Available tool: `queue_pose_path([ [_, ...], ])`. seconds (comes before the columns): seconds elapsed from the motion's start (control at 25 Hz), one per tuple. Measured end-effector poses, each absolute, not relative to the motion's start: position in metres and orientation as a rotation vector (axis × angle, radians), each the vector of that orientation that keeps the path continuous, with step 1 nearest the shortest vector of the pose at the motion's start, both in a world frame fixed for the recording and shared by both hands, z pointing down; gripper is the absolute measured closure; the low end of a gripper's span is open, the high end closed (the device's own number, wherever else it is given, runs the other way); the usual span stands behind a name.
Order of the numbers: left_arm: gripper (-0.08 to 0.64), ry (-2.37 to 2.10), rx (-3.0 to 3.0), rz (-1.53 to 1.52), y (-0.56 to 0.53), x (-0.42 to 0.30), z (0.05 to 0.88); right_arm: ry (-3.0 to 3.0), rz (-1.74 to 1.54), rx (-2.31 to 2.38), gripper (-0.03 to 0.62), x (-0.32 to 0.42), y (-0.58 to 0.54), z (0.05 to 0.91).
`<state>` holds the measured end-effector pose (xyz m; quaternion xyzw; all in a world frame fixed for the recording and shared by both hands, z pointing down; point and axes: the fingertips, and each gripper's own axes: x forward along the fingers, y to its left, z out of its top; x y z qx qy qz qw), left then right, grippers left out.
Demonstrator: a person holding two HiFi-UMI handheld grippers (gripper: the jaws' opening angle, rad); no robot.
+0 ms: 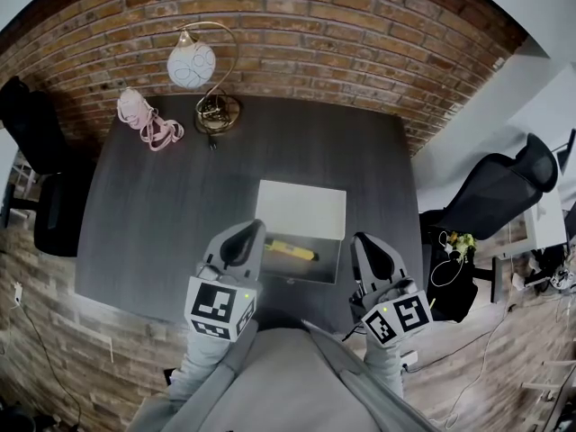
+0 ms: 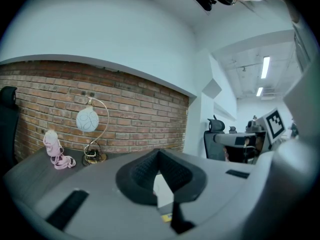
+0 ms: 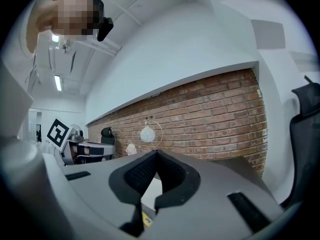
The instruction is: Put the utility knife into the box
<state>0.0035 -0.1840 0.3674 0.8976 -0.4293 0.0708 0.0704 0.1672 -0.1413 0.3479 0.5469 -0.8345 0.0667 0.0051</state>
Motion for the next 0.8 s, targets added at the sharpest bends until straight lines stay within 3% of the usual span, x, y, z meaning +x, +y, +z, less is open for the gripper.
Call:
queue_pose_path([
  [0.8,0.54,-1.271,2.707,0.247,-0.1865,0.0026,0.375,-2.601,0.213,1.667,0.575,0.1608,-0.1441,0.3579],
])
